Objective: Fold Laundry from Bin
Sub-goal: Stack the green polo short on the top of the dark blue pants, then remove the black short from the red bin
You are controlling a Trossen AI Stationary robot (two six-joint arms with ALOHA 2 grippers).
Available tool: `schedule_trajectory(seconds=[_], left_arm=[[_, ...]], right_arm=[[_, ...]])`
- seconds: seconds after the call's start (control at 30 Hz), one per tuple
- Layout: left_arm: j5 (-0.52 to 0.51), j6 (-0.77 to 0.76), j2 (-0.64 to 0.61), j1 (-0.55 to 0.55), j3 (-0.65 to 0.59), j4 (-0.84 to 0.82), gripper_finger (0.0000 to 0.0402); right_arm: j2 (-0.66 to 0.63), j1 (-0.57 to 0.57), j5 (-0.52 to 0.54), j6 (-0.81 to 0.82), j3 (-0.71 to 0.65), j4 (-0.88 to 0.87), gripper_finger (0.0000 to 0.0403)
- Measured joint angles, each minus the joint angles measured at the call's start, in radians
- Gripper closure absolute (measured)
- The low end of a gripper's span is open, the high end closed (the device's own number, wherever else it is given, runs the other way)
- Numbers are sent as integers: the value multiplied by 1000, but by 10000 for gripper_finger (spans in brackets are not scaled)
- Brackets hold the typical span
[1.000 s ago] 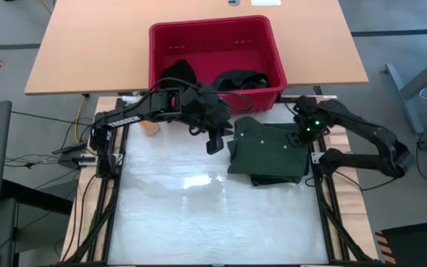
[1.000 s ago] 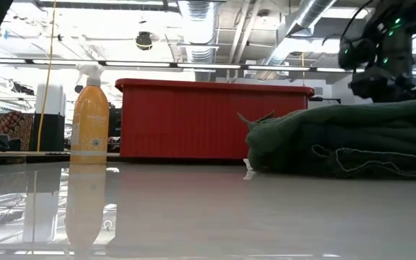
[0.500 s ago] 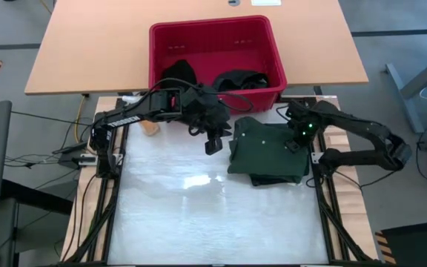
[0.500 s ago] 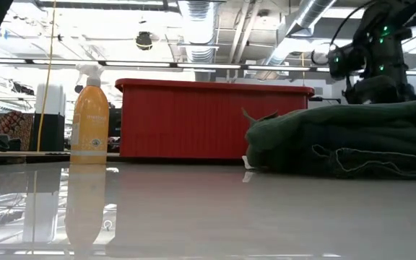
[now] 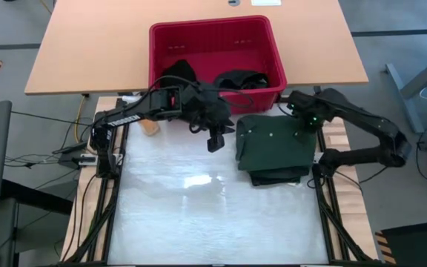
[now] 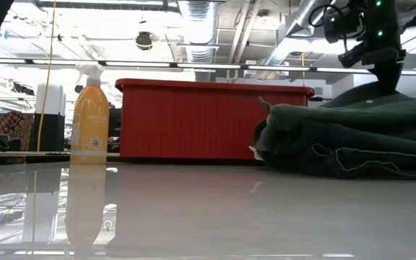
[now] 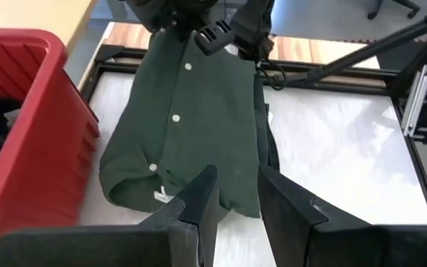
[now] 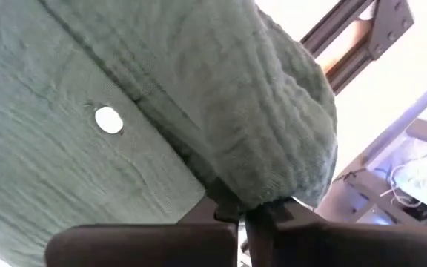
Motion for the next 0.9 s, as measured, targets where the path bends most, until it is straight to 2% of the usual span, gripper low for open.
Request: schedule_trajectory(seconds=[0.33, 0.47, 0.6, 0.67, 0.77, 0.83, 0.9], left_arm=[[10, 4, 0, -12, 0, -56, 318], [9, 5, 0, -12, 0, -56, 318], [9, 18, -2, -9, 0, -67, 317], [2, 18, -10, -4, 0, -76, 317], [-6, 20, -34, 6, 0, -86, 317], [-20, 23, -52, 17, 0, -88, 317], [-54, 24, -72, 28, 0, -94, 317]], right_arm=[[35, 0, 19, -2, 26, -32, 269], [35, 0, 23, -22, 90, -29, 242], [35, 1, 14, 35, 162, -23, 228], [25, 8, -51, 85, 191, -19, 227], [-16, 39, -238, 84, 194, 24, 228], [-49, 72, -294, 90, 186, 88, 230], [-80, 111, -307, 113, 179, 153, 232]])
